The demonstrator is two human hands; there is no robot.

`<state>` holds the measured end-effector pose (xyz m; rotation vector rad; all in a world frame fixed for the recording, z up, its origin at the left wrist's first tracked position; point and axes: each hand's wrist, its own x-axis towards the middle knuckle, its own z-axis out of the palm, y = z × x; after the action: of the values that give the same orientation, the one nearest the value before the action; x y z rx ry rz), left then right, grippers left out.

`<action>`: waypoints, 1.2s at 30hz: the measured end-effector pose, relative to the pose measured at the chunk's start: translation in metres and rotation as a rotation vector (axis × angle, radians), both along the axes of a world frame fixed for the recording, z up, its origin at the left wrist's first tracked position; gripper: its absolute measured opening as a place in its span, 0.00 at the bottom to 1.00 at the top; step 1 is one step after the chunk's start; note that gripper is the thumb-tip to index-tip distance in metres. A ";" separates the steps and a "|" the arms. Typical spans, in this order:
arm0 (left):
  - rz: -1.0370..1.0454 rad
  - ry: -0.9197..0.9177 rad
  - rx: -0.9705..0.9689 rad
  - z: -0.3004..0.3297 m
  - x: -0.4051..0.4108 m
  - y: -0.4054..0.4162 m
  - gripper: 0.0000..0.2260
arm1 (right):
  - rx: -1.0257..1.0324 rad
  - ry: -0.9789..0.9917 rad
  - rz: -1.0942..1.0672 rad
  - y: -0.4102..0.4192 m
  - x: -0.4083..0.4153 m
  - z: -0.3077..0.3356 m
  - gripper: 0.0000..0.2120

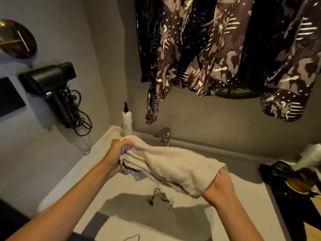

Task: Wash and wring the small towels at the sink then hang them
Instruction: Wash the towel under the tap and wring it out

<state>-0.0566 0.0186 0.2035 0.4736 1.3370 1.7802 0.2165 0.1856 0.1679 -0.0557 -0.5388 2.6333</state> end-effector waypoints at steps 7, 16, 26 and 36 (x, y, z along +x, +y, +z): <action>-0.108 -0.210 -0.068 -0.011 0.004 0.004 0.17 | 0.242 -0.582 -0.413 -0.001 -0.028 0.002 0.15; 0.041 -0.084 -0.372 -0.041 -0.002 -0.005 0.16 | 0.608 -0.951 -0.367 0.036 -0.010 0.028 0.07; -0.139 -0.263 -0.346 -0.016 0.014 0.006 0.13 | 0.907 -0.644 -0.167 0.044 0.010 0.082 0.09; 0.127 -0.022 -0.140 -0.003 0.015 0.009 0.07 | 0.910 -1.172 -0.236 0.079 0.038 0.089 0.05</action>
<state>-0.0413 0.0275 0.2008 0.2976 1.4926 1.7732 0.2546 0.2651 0.2567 -1.2813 -1.8596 1.6524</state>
